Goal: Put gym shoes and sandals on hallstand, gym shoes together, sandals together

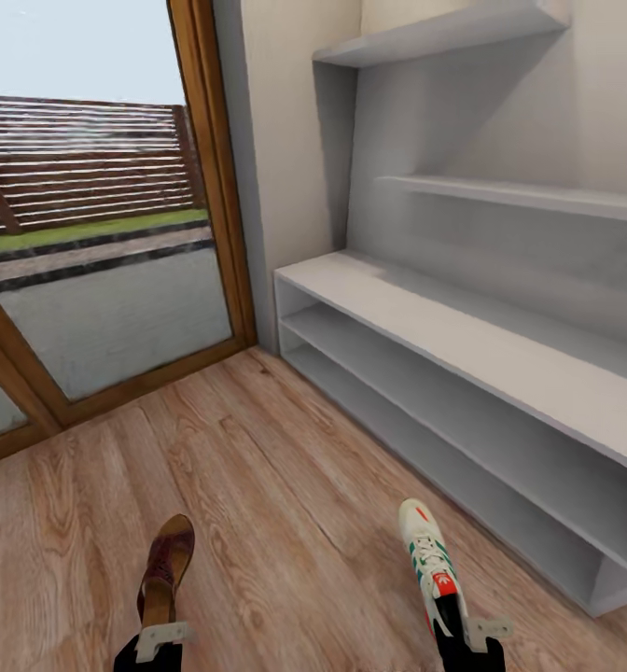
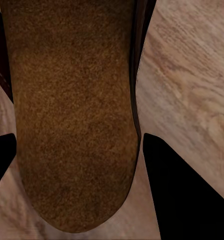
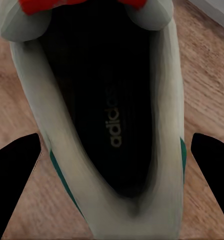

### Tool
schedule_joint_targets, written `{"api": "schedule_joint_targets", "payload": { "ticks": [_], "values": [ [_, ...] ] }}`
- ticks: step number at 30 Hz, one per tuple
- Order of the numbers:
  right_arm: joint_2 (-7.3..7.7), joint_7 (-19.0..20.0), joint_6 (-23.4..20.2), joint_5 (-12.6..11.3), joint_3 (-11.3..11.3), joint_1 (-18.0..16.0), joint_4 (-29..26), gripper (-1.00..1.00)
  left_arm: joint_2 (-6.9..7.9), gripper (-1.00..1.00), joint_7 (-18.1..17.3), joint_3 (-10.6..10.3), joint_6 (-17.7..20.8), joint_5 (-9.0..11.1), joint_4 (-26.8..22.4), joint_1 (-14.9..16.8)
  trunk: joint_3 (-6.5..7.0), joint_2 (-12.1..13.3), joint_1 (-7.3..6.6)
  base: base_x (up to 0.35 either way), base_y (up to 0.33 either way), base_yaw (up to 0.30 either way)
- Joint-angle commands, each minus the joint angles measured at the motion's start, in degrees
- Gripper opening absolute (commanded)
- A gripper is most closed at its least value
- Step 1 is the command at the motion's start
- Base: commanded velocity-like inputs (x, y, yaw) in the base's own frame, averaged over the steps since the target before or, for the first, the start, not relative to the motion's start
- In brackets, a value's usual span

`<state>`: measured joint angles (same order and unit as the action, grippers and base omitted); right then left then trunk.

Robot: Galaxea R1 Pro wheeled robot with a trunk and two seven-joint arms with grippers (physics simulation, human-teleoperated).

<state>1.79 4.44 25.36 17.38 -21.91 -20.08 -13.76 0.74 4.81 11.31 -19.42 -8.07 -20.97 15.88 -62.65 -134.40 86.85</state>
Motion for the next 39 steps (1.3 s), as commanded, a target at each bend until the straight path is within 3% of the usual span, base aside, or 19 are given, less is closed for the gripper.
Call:
{"api": "schedule_joint_targets", "payload": {
  "ticks": [1, 39],
  "values": [
    [-0.02, 0.49, 0.21, 0.19, -0.50, -0.05, 0.02, -1.00, -0.03, -1.00, 0.20, 0.27, -0.18, -0.75, 0.06, 0.03, -0.04, -0.02, -0.01, 0.000, 0.307, -0.267],
    [-0.03, 0.53, 0.21, 0.28, -0.50, -0.05, 0.05, -1.00, 0.05, -1.00, 0.20, 0.26, -0.18, -0.72, 0.06, 0.03, -0.04, -0.02, -0.01, 0.121, 0.307, -0.253]
  ]
}}
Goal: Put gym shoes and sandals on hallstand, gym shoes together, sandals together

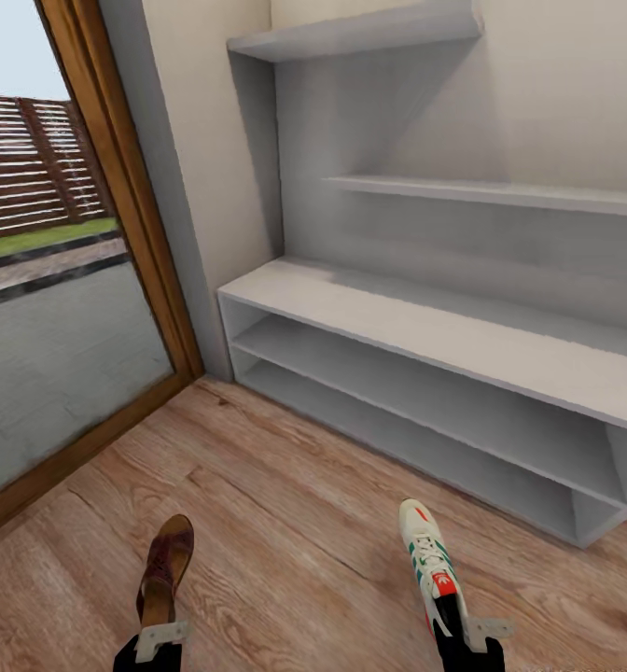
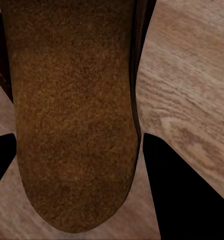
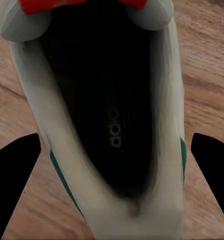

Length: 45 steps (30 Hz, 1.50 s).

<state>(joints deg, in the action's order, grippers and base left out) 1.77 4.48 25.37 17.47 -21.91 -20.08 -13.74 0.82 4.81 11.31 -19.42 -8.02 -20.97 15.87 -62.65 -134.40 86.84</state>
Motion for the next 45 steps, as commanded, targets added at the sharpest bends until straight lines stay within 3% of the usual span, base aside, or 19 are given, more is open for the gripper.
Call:
{"api": "schedule_joint_targets", "payload": {
  "ticks": [1, 45],
  "values": [
    [-0.01, 0.49, 0.21, 0.20, -0.50, -0.05, 0.03, -1.00, -0.03, -1.00, 0.20, 0.27, -0.18, -0.76, 0.06, 0.03, -0.04, -0.02, 0.00, 0.104, 0.306, -0.240],
    [-0.01, 0.59, 0.21, 0.20, -0.50, -0.05, 0.03, -1.00, -0.04, -1.00, 0.20, 0.27, -0.19, -0.78, 0.12, 0.03, -0.04, -0.02, 0.00, 0.077, 0.307, -0.240]
  ]
}}
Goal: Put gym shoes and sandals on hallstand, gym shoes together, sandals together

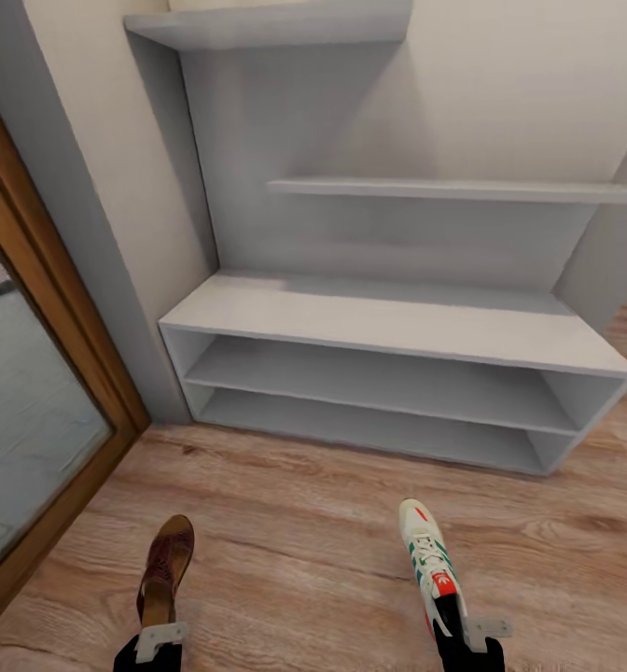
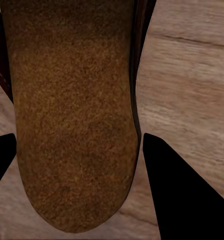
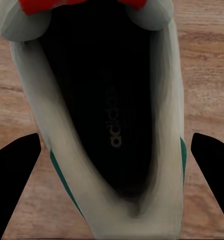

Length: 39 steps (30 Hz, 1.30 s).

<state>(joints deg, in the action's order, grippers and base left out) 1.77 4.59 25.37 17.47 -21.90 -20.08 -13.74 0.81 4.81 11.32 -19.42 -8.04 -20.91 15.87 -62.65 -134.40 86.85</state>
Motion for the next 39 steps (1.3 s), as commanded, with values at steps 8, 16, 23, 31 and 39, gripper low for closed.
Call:
{"api": "schedule_joint_targets", "payload": {
  "ticks": [8, 16, 23, 31, 39],
  "values": [
    [-0.01, 0.51, 0.21, 0.20, -0.51, -0.05, 0.03, -1.00, -0.02, -1.00, 0.20, 0.28, -0.18, -0.83, 0.02, 0.03, -0.04, -0.02, -0.01, 0.000, 0.303, -0.264],
    [-0.01, 0.48, 0.21, 0.20, -0.51, -0.05, -0.03, -1.00, -0.05, -1.00, 0.20, 0.22, -0.18, -0.84, 0.01, 0.03, -0.04, -0.02, -0.01, 0.000, 0.175, -0.216],
    [0.23, 0.57, 0.21, 0.17, -0.61, -0.05, -0.14, -1.00, -0.17, -1.00, 0.20, 0.20, -0.18, -0.84, 0.07, 0.03, -0.04, -0.02, -0.01, 0.000, 0.013, -0.026],
    [0.33, 0.61, 0.21, 0.20, -0.51, -0.05, -0.14, -1.00, -0.19, -1.00, 0.20, 0.20, -0.18, -0.84, 0.08, 0.03, -0.04, -0.02, -0.01, 0.000, 0.000, 0.000],
    [0.27, 0.53, 0.21, 0.13, -0.51, -0.05, -0.26, -1.00, -0.19, -1.00, 0.20, 0.20, -0.18, -0.84, 0.08, 0.03, -0.04, -0.02, -0.01, 0.000, 0.000, 0.000]
  ]
}}
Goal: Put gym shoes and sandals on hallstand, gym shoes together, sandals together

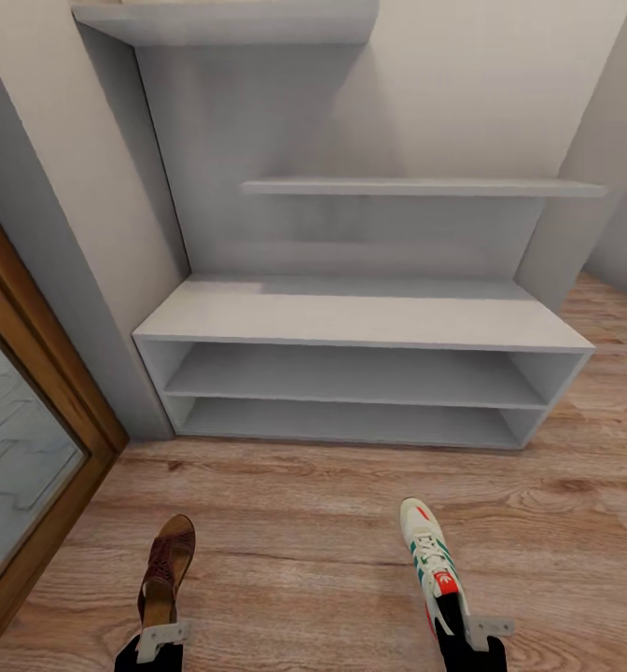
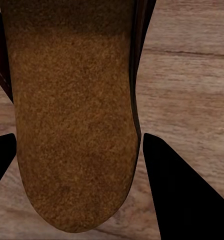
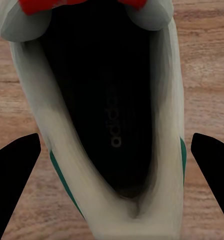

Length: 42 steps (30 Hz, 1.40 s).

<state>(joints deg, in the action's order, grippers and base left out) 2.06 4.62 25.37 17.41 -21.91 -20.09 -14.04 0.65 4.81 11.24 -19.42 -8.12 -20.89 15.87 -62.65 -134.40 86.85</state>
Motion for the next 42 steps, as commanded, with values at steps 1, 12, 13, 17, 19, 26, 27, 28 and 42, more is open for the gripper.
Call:
{"api": "schedule_joint_targets", "payload": {
  "ticks": [1, 12, 13, 17, 19, 26, 27, 28, 42],
  "values": [
    [-0.04, 0.50, 0.20, 0.19, -0.50, -0.04, 0.04, -1.00, -0.03, -1.00, 0.20, 0.27, -0.18, -0.76, 0.04, 0.04, -0.04, -0.02, -0.01, 0.000, 0.000, 0.000],
    [0.10, 0.25, 0.25, 0.10, -0.80, -0.04, 0.06, -1.00, -0.09, -1.00, 0.20, 0.11, 0.15, -0.83, -0.03, 0.13, -0.04, -0.02, -0.01, 0.000, 0.000, -0.003],
    [0.11, 0.24, 0.24, 0.10, -0.81, -0.04, 0.05, -1.00, -0.11, -1.00, 0.20, 0.11, 0.29, -0.83, -0.05, 0.17, -0.04, -0.02, -0.01, 0.000, 0.000, -0.065],
    [0.13, 0.22, 0.21, 0.09, -0.84, -0.04, 0.06, -1.00, -0.25, -1.00, 0.22, 0.08, 0.96, -0.84, -0.08, 0.73, -0.04, -0.02, -0.01, 0.000, 0.000, -0.190],
    [0.17, 0.22, 0.23, 0.09, -0.85, -0.04, 0.04, -1.00, -0.27, -1.00, 0.30, 0.05, 1.19, -0.87, -0.20, 1.00, -0.04, -0.02, -0.01, 0.000, 0.000, -0.255],
    [0.23, 0.22, 0.21, 0.10, -0.85, -0.04, 0.04, -1.00, -0.23, -1.00, 0.45, 0.01, 4.01, -0.83, -0.31, 6.10, -0.04, -0.02, -0.01, 0.000, 0.000, -0.279],
    [0.23, 0.22, 0.21, 0.11, -0.85, -0.04, 0.05, -1.00, -0.21, -1.00, 0.46, 0.01, 4.91, -0.83, -0.27, 6.82, -0.04, -0.02, -0.01, 0.000, 0.000, -0.287],
    [0.23, 0.22, 0.21, 0.14, -0.84, -0.04, 0.06, -1.00, -0.19, -1.00, 0.43, 0.01, 7.01, -0.84, -0.25, 8.18, -0.04, -0.02, -0.01, 0.000, 0.000, -0.288],
    [0.23, 0.29, 0.20, 0.17, -0.70, -0.04, 0.07, -1.00, -0.22, -1.00, 1.25, -0.12, 25.71, -1.18, -1.08, 22.23, -0.04, -0.02, -0.01, 0.000, 0.000, -0.272]
  ]
}}
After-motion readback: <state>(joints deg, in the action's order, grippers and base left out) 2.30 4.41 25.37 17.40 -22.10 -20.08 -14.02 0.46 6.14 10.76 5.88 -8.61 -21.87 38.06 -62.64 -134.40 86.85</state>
